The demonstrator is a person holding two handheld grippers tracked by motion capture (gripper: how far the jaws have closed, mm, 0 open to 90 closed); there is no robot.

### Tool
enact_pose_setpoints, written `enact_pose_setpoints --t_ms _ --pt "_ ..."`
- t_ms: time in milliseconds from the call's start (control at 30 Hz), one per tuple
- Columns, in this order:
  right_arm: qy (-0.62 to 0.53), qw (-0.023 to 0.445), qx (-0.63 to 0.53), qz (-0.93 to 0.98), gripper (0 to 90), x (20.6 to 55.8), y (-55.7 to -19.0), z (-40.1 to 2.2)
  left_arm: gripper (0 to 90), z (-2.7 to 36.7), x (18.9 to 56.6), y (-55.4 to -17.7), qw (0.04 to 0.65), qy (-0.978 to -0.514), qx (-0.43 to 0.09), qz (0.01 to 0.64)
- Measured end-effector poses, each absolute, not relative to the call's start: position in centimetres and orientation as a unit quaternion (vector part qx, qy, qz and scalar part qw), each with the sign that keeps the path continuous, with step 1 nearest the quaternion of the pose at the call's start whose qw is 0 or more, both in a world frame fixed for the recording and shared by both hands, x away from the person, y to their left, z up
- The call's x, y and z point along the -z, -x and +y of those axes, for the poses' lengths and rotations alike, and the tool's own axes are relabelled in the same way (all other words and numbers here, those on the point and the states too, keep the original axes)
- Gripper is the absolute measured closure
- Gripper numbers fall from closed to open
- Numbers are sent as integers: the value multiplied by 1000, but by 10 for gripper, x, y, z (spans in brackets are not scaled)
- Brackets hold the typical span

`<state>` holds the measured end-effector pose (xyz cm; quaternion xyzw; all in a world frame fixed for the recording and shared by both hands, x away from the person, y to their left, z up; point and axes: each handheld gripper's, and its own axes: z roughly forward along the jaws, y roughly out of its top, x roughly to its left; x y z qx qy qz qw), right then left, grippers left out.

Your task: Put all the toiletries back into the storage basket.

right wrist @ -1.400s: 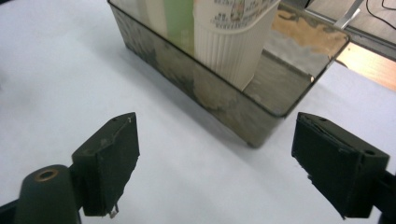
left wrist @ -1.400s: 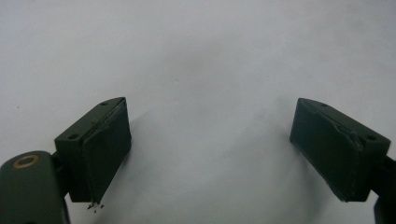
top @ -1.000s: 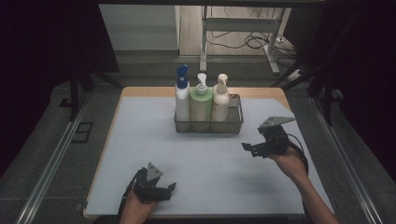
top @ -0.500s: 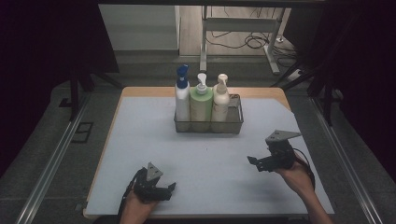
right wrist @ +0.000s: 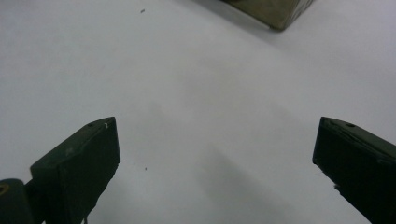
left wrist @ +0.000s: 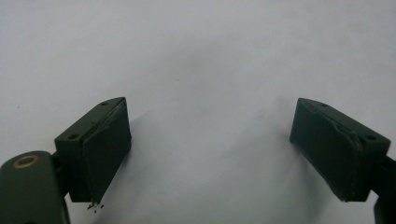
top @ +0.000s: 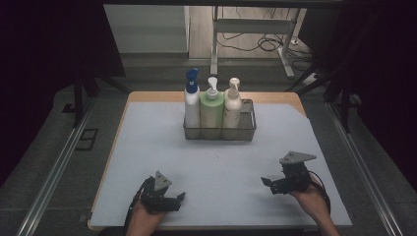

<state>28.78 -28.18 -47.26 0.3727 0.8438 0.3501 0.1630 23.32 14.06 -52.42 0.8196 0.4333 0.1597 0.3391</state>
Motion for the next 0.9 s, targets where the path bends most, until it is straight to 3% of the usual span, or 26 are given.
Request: enact_pose_setpoints --t_ms 600,900 --pt "-382 148 -340 847 0 519 -273 -284 123 141 524 -233 339 -820 -160 433" --pt "-380 153 -339 847 0 522 -272 -284 122 141 524 -233 339 -820 -159 433"
